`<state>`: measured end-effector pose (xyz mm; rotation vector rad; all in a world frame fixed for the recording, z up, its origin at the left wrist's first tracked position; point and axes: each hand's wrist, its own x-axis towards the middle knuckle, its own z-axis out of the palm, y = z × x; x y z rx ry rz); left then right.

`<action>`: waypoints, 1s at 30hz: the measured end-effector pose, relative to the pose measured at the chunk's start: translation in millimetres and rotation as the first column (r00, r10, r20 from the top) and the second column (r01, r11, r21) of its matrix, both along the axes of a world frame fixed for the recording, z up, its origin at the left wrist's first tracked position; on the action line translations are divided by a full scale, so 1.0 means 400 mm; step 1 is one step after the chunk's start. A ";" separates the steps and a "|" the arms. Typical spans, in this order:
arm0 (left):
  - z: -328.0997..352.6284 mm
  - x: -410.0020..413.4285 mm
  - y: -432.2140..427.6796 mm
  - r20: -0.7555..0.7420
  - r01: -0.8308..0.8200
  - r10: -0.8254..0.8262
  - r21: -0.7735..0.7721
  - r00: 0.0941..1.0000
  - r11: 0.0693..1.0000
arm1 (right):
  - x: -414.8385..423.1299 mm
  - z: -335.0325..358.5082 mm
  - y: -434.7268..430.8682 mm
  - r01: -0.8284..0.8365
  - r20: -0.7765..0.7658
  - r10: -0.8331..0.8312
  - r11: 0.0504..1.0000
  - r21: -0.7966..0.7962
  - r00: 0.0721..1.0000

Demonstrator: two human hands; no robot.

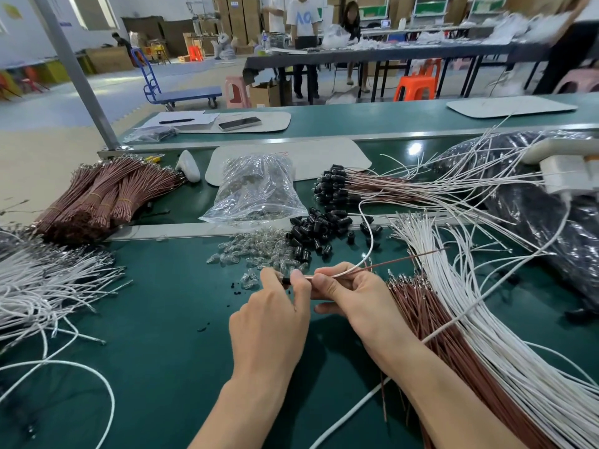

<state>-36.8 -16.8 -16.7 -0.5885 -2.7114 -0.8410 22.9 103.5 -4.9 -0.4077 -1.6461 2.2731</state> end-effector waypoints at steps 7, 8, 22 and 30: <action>-0.002 -0.010 -0.005 -0.035 -0.016 0.011 -0.149 0.999 0.989 | -0.004 -0.001 0.000 -0.022 0.038 0.021 1.000 0.015 0.999; -0.003 -0.012 -0.007 -0.037 -0.006 0.000 -0.160 0.999 0.987 | -0.004 -0.002 0.001 -0.026 0.042 0.025 1.000 0.011 0.999; -0.007 -0.017 -0.015 0.013 0.106 -0.105 -0.041 0.994 0.994 | -0.004 -0.002 0.010 -0.071 -0.020 0.069 0.992 -0.103 0.997; -0.002 -0.005 -0.018 -0.028 0.334 -0.335 0.203 0.942 0.921 | -0.010 0.003 -0.003 -0.089 -0.021 0.086 0.974 -0.210 0.996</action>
